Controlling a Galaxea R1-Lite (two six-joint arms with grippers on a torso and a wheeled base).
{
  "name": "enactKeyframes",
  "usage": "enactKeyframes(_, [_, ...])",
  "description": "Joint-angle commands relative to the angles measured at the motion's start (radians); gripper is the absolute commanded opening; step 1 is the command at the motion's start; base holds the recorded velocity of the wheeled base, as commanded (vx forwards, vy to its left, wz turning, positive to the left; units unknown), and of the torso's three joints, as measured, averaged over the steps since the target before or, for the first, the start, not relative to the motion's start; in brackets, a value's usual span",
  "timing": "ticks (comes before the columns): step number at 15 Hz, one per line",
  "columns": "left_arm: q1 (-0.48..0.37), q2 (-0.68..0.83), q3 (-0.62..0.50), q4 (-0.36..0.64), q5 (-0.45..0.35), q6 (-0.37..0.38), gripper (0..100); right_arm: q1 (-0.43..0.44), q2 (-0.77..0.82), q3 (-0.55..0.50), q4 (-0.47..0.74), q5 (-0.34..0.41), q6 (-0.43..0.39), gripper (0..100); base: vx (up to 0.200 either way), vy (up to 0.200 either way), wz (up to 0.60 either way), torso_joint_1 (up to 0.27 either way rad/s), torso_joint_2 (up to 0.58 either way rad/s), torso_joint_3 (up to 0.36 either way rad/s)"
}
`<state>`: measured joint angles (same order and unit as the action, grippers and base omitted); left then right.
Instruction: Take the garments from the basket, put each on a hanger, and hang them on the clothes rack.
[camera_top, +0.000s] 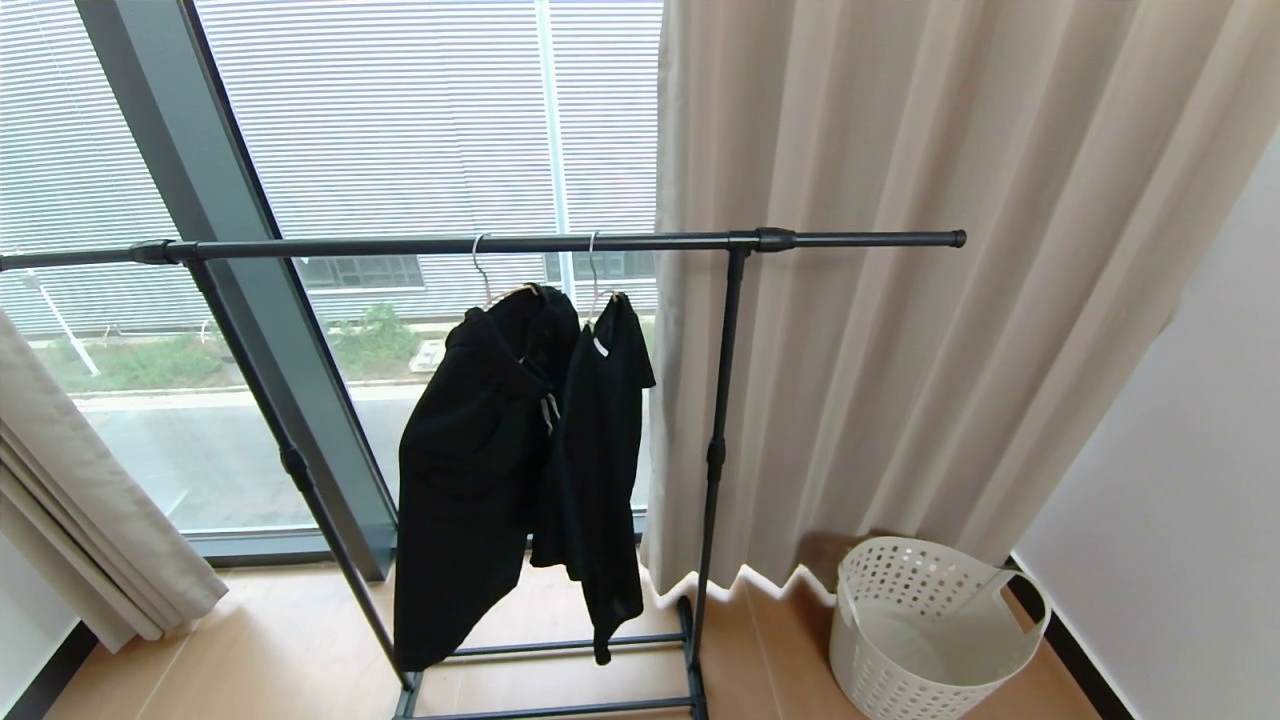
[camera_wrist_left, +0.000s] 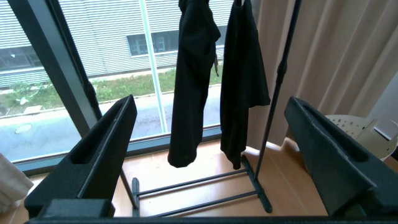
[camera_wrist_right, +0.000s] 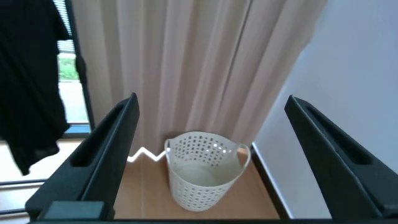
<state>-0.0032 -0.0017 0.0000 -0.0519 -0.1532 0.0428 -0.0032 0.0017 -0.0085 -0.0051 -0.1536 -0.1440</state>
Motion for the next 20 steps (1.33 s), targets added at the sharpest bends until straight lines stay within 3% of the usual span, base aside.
enactKeyframes(1, [0.0, 0.002, 0.0, 0.0, 0.0, 0.0, 100, 0.0, -0.002, -0.002, 0.002, 0.011, 0.0, 100, 0.0, 0.0, 0.0, 0.0, 0.0, 0.0])
enactKeyframes(3, [0.0, 0.002, 0.0, 0.0, 0.0, 0.0, 100, 0.006, 0.009, -0.013, 0.063, 0.187, 0.058, 100, 0.0, 0.0, 0.0, 0.0, 0.0, 0.0])
enactKeyframes(4, [0.0, 0.002, 0.0, 0.0, 0.0, 0.0, 100, 0.02, 0.038, -0.024, 0.083, 0.24, 0.089, 100, 0.0, 0.0, 0.0, 0.0, 0.0, 0.0])
enactKeyframes(9, [0.0, 0.002, 0.0, 0.0, 0.001, -0.001, 100, 0.019, 0.031, -0.024, 0.08, 0.229, 0.084, 100, 0.0, 0.0, 0.0, 0.0, 0.0, 0.0])
enactKeyframes(12, [0.0, 0.002, 0.0, 0.0, 0.001, 0.0, 100, 0.008, 0.003, -0.001, 0.025, 0.14, 0.159, 100, 0.0, 0.0, 0.0, 0.0, 0.0, 0.0])
enactKeyframes(20, [0.0, 0.002, 0.0, 0.0, 0.0, -0.001, 100, 0.008, 0.004, -0.001, 0.025, 0.141, 0.143, 100, 0.0, 0.0, 0.0, 0.0, 0.0, 0.0])
